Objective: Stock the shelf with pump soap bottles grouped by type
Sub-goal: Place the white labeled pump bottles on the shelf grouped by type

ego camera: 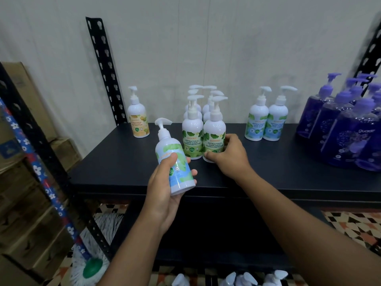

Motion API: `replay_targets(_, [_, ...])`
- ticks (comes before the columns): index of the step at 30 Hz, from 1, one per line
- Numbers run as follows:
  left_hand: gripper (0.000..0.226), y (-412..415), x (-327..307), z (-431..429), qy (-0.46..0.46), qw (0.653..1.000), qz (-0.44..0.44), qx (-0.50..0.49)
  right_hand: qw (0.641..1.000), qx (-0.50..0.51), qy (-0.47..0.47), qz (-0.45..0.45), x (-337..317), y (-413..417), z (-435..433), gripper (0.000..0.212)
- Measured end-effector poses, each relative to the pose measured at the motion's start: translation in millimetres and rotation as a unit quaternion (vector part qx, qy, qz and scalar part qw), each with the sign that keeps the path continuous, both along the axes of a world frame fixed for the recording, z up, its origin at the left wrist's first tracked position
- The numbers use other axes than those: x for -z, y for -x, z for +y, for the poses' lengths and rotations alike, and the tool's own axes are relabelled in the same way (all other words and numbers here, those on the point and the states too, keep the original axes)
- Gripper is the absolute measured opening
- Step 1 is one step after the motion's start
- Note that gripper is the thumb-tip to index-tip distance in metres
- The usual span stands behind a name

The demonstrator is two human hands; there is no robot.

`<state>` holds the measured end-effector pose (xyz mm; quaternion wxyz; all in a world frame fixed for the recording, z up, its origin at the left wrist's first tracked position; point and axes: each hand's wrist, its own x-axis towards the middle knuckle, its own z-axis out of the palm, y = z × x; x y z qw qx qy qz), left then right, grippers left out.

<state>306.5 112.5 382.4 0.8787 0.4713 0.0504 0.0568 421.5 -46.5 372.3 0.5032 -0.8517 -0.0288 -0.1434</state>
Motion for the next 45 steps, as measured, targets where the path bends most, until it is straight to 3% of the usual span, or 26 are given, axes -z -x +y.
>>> replay_targets(12, [0.029,1,1,1,-0.013,1.0,0.004,0.009,1.0,0.012,0.017,0.011,-3,-4,1,0.067])
replay_targets(17, [0.03,5,2,-1,-0.027,1.0,0.003,0.006,1.0,-0.002,0.009,0.03,-4,3,-6,0.081])
replay_targets(19, [0.037,8,2,-4,-0.035,0.999,-0.002,0.005,0.999,-0.008,0.032,0.039,-6,10,-14,0.084])
replay_targets(22, [0.053,15,4,-16,-0.052,0.998,-0.013,0.021,0.994,-0.01,0.106,0.04,-7,23,-37,0.07])
replay_targets(30, [0.069,-4,-6,-91,-0.192,0.978,-0.054,0.055,0.967,0.031,0.246,0.061,-11,35,-130,0.04])
replay_targets(32, [0.062,-23,-9,-111,-0.251,0.965,-0.06,0.051,0.962,0.039,0.262,0.069,-12,33,-149,0.036])
replay_targets(38, [0.062,-76,-10,-146,-0.369,0.921,-0.111,0.053,0.922,0.029,0.366,0.121,-7,28,-170,0.058])
replay_targets(45, [0.061,-94,1,-156,-0.425,0.892,-0.133,0.071,0.904,0.027,0.39,0.171,-3,24,-166,0.062])
